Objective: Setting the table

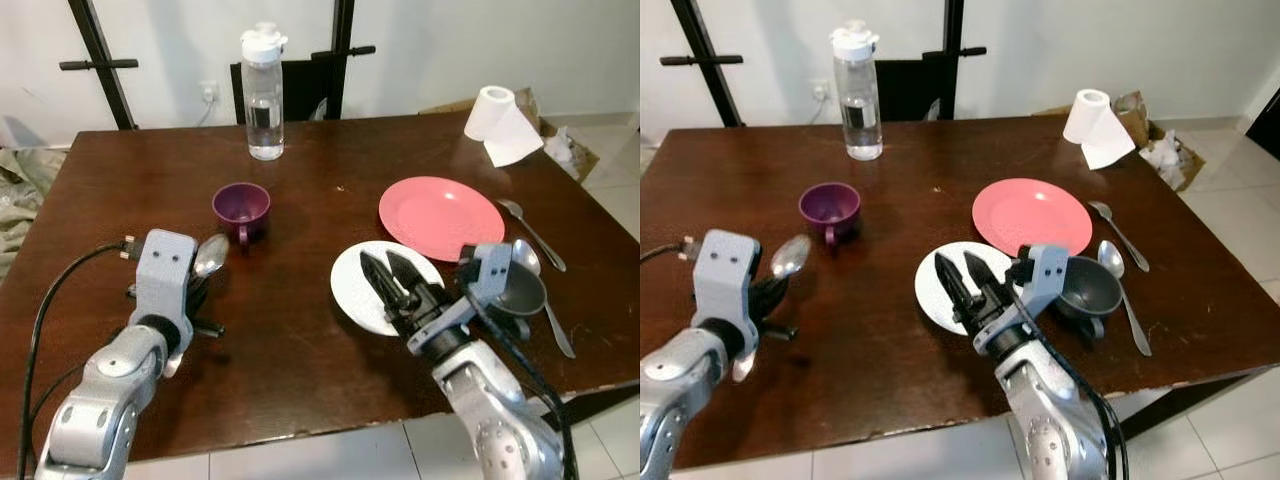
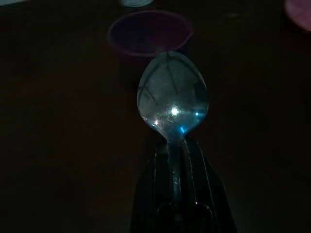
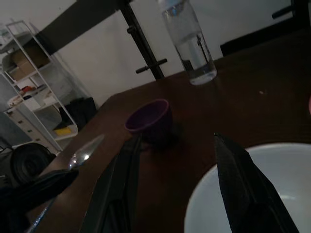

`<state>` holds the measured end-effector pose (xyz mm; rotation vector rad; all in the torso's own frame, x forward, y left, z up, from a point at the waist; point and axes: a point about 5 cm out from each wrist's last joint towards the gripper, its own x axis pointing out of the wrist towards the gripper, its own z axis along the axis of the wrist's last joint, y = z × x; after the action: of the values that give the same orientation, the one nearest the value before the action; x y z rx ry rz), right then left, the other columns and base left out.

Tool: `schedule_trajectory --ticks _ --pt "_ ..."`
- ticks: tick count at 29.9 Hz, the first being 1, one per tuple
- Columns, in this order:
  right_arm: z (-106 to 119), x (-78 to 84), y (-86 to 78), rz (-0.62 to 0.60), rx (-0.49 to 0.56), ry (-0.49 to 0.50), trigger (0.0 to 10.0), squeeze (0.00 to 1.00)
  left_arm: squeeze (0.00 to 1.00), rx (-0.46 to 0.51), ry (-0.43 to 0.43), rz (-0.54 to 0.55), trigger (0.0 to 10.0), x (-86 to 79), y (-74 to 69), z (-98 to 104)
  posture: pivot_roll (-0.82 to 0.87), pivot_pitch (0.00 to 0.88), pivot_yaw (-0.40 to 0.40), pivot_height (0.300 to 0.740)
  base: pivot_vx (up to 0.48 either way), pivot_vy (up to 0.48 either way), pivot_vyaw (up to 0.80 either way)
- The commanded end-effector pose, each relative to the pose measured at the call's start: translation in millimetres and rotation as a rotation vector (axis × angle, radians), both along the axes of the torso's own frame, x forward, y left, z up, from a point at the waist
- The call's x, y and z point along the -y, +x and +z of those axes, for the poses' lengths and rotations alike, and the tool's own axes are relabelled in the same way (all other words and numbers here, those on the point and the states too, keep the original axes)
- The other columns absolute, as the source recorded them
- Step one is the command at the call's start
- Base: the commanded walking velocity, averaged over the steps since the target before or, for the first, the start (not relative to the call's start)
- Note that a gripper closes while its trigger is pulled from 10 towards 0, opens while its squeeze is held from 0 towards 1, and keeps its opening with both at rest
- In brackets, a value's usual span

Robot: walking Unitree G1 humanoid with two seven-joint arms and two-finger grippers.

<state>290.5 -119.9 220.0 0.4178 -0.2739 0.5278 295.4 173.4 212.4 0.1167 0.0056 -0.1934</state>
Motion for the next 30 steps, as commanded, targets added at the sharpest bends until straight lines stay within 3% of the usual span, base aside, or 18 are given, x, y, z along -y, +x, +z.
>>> schedule_trajectory --ticks 1,16,19,23,26,27,30 --pt "3.8 1.2 -1.8 0.012 0.003 0.023 10.0 0.0 0.0 0.047 -0.037 -0.078 10.0 11.8 -3.9 9.2 0.08 0.162 0.04 0.74 0.0 0.0 0.0" --pt "12.3 -2.0 -4.8 0.04 0.02 0.079 10.0 0.0 0.0 0.185 -0.197 -0.241 10.0 47.3 5.7 47.1 0.07 0.154 0.05 0.74 0.0 0.0 0.0" --pt "14.2 -3.5 -4.4 0.046 0.023 0.095 10.0 0.0 0.0 0.197 -0.268 -0.317 10.0 57.4 5.8 54.2 0.07 0.151 0.053 0.74 0.0 0.0 0.0" --pt "24.4 -3.0 -5.5 0.09 0.04 0.206 10.0 0.0 0.0 0.204 -0.365 -0.482 10.0 69.5 0.9 65.6 0.07 0.146 0.056 0.74 0.0 0.0 0.0" --pt "27.4 -2.2 -5.9 0.102 0.046 0.232 10.0 0.0 0.0 0.204 -0.38 -0.51 10.0 70.6 0.2 67.6 0.07 0.144 0.059 0.74 0.0 0.0 0.0" --pt "38.0 1.6 -9.7 0.165 0.072 0.338 10.0 0.0 0.0 0.206 -0.409 -0.571 10.0 73.0 -1.0 72.2 0.06 0.142 0.061 0.74 0.0 0.0 0.0" --pt "51.0 8.2 -18.3 0.259 0.123 0.462 10.0 0.0 0.0 0.209 -0.432 -0.622 10.0 72.7 -1.9 76.9 0.06 0.139 0.065 0.74 0.0 0.0 0.0"
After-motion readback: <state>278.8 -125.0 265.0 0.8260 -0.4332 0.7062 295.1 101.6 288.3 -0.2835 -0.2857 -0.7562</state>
